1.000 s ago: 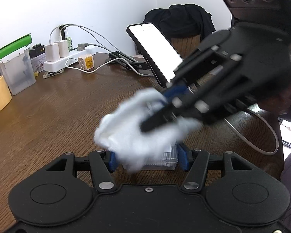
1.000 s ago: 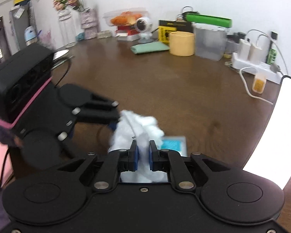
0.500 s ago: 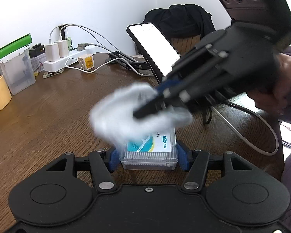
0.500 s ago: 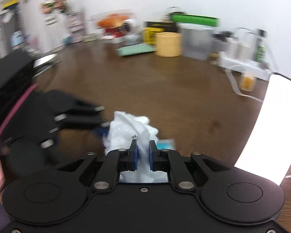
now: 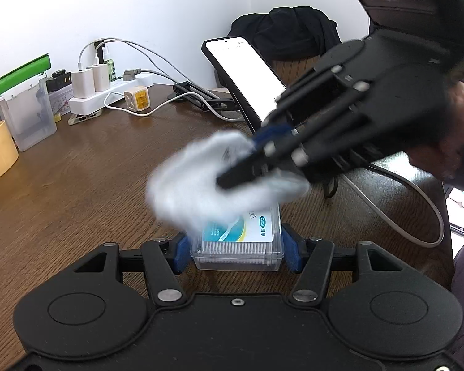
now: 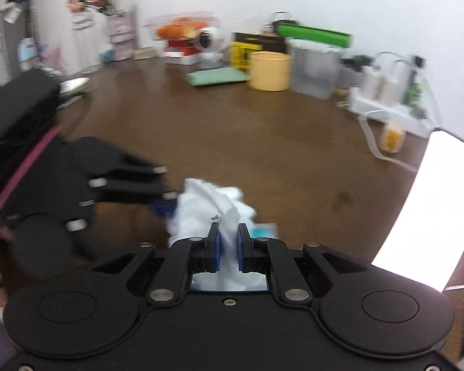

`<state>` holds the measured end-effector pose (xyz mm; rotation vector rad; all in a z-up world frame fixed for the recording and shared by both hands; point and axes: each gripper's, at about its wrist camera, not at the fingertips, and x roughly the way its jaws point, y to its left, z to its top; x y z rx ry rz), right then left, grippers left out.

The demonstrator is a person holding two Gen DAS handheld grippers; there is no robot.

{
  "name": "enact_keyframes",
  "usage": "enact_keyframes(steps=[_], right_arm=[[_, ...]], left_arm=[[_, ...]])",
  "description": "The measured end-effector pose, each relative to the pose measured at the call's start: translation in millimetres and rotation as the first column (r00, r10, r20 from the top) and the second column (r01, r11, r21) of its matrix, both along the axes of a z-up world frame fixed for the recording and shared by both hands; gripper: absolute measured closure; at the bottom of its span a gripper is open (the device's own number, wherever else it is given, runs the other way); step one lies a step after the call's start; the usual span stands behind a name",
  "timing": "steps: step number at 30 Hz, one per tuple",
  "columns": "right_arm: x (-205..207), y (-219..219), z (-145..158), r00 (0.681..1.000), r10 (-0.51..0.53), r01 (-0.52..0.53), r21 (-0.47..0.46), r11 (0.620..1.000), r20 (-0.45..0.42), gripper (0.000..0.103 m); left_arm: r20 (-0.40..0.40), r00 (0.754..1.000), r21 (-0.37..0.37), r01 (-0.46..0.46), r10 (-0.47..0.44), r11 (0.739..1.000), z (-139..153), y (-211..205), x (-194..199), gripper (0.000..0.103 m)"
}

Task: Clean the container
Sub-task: 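Hold the floss box in the left tool while the right tool wipes its label side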

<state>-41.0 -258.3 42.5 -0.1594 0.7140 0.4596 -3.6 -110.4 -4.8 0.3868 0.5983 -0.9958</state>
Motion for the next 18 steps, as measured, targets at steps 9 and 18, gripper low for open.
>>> enact_keyframes(steps=[9, 18], right_arm=[[-21, -11, 4, 0.996, 0.072, -0.072, 0.009, 0.997, -0.060, 0.092], [-3, -19, 1, 0.999, -0.033, 0.034, -0.113, 0.993, 0.003, 0.093]], left_arm=[[-0.001, 1.000, -0.002, 0.000, 0.000, 1.000, 0, 0, -1, 0.046], [0.016, 0.999, -0.006, -0.029, 0.029, 1.000, 2, 2, -1, 0.046]])
